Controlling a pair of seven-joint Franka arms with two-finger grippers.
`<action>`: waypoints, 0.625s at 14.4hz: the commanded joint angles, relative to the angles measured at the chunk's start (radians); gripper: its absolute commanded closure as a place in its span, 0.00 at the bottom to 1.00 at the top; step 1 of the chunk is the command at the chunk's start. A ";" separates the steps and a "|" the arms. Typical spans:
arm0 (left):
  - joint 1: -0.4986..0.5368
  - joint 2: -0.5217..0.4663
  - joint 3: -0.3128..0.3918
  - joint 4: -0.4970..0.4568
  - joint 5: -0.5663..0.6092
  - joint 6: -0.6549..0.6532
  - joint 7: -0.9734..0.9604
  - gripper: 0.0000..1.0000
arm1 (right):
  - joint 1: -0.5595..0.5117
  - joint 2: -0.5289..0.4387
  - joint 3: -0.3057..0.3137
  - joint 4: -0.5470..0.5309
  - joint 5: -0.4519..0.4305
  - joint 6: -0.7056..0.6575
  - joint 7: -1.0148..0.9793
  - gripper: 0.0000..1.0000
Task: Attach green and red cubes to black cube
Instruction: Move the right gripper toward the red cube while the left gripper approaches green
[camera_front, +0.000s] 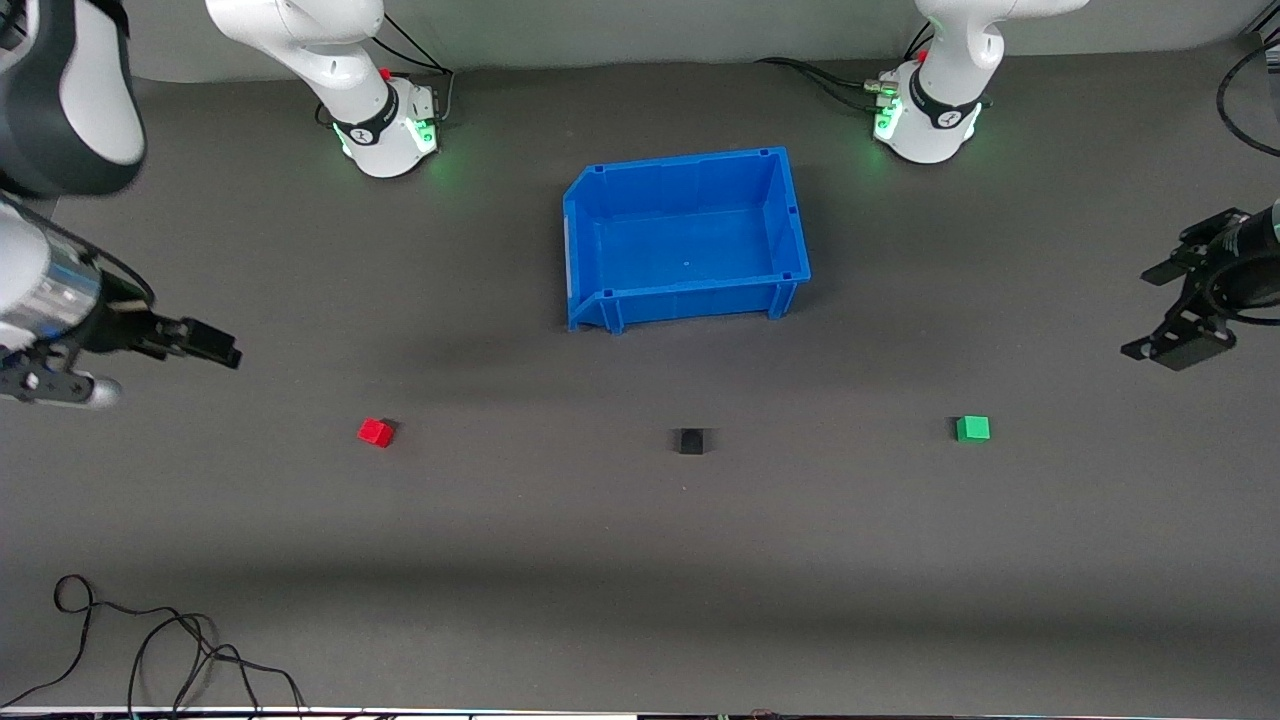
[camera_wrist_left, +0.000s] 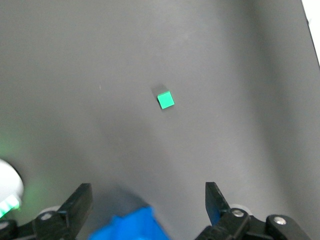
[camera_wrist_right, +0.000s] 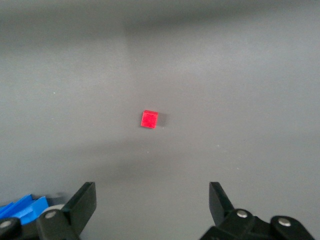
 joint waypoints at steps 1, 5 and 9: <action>0.030 0.028 -0.007 0.021 -0.042 0.031 -0.225 0.00 | 0.008 0.042 0.001 -0.034 -0.009 0.070 0.030 0.00; 0.087 0.068 -0.007 -0.049 -0.114 0.109 -0.254 0.00 | 0.008 0.101 0.001 -0.108 -0.008 0.189 0.043 0.00; 0.102 0.074 -0.009 -0.242 -0.166 0.352 -0.214 0.00 | 0.028 0.181 -0.001 -0.165 -0.006 0.341 0.119 0.00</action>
